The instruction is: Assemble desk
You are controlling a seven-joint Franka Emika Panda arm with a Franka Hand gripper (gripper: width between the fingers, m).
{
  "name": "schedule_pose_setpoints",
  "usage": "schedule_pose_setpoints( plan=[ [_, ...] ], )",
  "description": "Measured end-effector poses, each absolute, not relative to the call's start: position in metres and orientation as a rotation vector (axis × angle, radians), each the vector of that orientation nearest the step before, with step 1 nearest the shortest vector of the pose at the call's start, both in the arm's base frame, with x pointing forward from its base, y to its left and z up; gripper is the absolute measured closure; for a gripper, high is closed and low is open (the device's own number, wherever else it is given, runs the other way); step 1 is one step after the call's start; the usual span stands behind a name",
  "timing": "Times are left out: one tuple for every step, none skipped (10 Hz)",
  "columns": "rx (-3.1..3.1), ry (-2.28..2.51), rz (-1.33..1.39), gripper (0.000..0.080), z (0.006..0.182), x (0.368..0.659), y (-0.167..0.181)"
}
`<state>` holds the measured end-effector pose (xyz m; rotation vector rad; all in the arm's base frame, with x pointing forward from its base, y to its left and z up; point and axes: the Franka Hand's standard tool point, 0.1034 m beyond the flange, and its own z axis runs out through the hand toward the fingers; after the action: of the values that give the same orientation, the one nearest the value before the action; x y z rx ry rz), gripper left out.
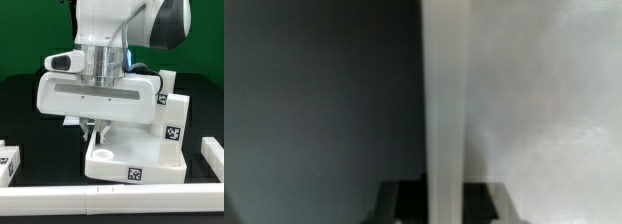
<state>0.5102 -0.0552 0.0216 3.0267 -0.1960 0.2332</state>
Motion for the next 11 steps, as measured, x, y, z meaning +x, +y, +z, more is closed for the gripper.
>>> schedule_pose_setpoints(
  plan=[
    [2.997, -0.155, 0.289, 0.0746, 0.024, 0.509, -0.064],
    [2.996, -0.091, 0.278, 0.0746, 0.023, 0.509, -0.063],
    [2.988, 0.022, 0.272, 0.0746, 0.024, 0.510, -0.063],
    [2.986, 0.113, 0.260, 0.0746, 0.025, 0.513, -0.059],
    [2.989, 0.235, 0.255, 0.0747, 0.036, 0.534, -0.043],
    [2.967, 0.407, 0.276, 0.0746, 0.052, 0.564, -0.032],
    [2.943, 0.520, 0.277, 0.0746, 0.061, 0.583, -0.026],
    [2.891, 0.660, 0.301, 0.0746, 0.069, 0.600, -0.028],
    [2.847, 0.785, 0.278, 0.0746, 0.065, 0.595, -0.031],
    [2.823, 0.852, 0.256, 0.0746, 0.062, 0.592, -0.032],
    [2.794, 0.923, 0.246, 0.0746, 0.062, 0.592, -0.033]
  ],
)
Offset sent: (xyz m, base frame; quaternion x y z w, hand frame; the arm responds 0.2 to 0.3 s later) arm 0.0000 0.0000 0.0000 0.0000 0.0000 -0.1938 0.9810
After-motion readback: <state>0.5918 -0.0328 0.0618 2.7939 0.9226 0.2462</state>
